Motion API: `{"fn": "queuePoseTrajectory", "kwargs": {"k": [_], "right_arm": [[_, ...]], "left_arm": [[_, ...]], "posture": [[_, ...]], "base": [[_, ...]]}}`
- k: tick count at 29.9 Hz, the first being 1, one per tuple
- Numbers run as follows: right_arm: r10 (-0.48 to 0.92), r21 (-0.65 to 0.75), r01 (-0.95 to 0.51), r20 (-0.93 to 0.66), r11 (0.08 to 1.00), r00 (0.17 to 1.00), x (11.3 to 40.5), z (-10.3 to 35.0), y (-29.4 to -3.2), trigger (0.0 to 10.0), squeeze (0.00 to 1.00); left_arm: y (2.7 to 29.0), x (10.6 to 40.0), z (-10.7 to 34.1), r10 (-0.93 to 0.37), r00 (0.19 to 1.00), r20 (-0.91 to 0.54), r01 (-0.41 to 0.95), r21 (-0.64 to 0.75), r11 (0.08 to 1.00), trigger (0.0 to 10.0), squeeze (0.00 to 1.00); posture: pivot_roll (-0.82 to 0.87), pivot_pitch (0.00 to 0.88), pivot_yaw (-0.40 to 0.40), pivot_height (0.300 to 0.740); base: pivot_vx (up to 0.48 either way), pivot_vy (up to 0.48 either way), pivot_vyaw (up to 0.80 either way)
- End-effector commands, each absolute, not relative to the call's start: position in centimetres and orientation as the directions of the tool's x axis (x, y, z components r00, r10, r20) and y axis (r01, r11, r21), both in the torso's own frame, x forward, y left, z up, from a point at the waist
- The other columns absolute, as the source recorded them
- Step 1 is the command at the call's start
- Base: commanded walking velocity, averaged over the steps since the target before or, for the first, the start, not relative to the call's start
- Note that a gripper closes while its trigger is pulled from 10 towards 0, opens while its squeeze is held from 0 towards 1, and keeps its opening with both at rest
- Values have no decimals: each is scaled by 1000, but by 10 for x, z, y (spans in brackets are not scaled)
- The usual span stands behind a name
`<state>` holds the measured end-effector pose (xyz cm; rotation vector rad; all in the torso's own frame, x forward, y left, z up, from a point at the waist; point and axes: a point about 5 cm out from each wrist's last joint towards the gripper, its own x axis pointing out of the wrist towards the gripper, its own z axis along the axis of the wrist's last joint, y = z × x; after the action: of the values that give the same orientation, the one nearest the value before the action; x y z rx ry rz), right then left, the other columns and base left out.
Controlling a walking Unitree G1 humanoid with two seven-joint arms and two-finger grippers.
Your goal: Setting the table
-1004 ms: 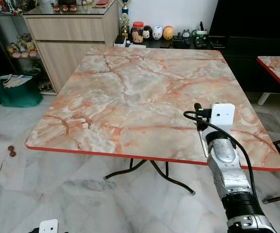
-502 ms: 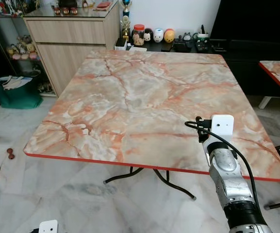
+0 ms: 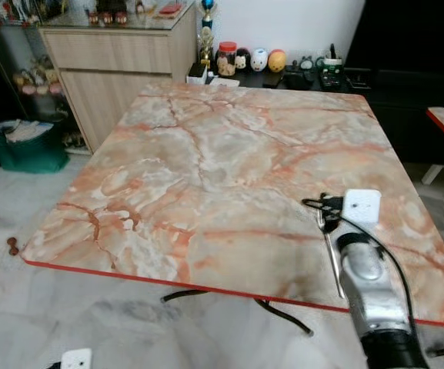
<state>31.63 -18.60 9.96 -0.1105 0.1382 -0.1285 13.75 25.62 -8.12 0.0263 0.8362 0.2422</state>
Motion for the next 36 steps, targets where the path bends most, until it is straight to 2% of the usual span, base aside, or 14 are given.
{"fn": "queuePoseTrajectory", "kwargs": {"k": [1, 7, 17, 18, 19, 23, 24, 26, 36], "right_arm": [[-164, -125, 142, -180, 982, 970, 310, 92, -199, 10000, 0], [-207, -161, 160, -338, 974, 918, 303, 69, -206, 10000, 0], [-167, -114, 134, -362, 984, 917, 307, 72, -203, 10000, 0], [-161, -119, 126, -369, 985, 915, 308, 71, -202, 10000, 67], [-157, -119, 121, -373, 985, 914, 308, 71, -201, 10000, 1000], [-126, -104, 92, -399, 990, 908, 309, 68, -196, 10000, 1000], [-122, -103, 88, -401, 991, 908, 309, 68, -195, 10000, 573], [-122, -99, 90, -395, 991, 911, 310, 69, -195, 10000, 0], [-78, -71, 53, -404, 996, 911, 315, 71, -192, 10000, 0]], "left_arm": [[252, 132, -85, 212, 620, -755, -193, 115, 975, 10000, 0], [253, 132, -86, 212, 613, -761, -195, 114, 974, 10000, 0], [258, 127, -86, 222, 588, -778, -205, 122, 971, 10000, 0], [259, 126, -87, 223, 584, -781, -205, 123, 971, 10000, 0], [258, 126, -87, 222, 581, -783, -205, 123, 971, 10000, 0], [258, 124, -88, 223, 571, -790, -208, 123, 970, 10000, 0], [258, 123, -88, 223, 568, -792, -208, 124, 970, 10000, 0], [258, 122, -89, 224, 562, -796, -209, 125, 970, 10000, 0], [262, 118, -89, 229, 548, -805, -214, 129, 968, 10000, 0]], "posture": [[-17, 0, 4, 740], [-12, 0, 1, 740], [-13, 0, 3, 740], [-13, 0, 3, 740], [-10, 0, 2, 740], [-12, 0, 3, 740], [-10, 0, 3, 740], [-11, 0, 4, 740], [-11, 0, 4, 740]], "base": [[0, 0, 0], [0, 0, 0], [0, 0, 0], [0, 0, 0], [0, 0, 0], [0, 0, 0], [0, 0, 0], [0, 0, 0], [0, 0, 0]]}}
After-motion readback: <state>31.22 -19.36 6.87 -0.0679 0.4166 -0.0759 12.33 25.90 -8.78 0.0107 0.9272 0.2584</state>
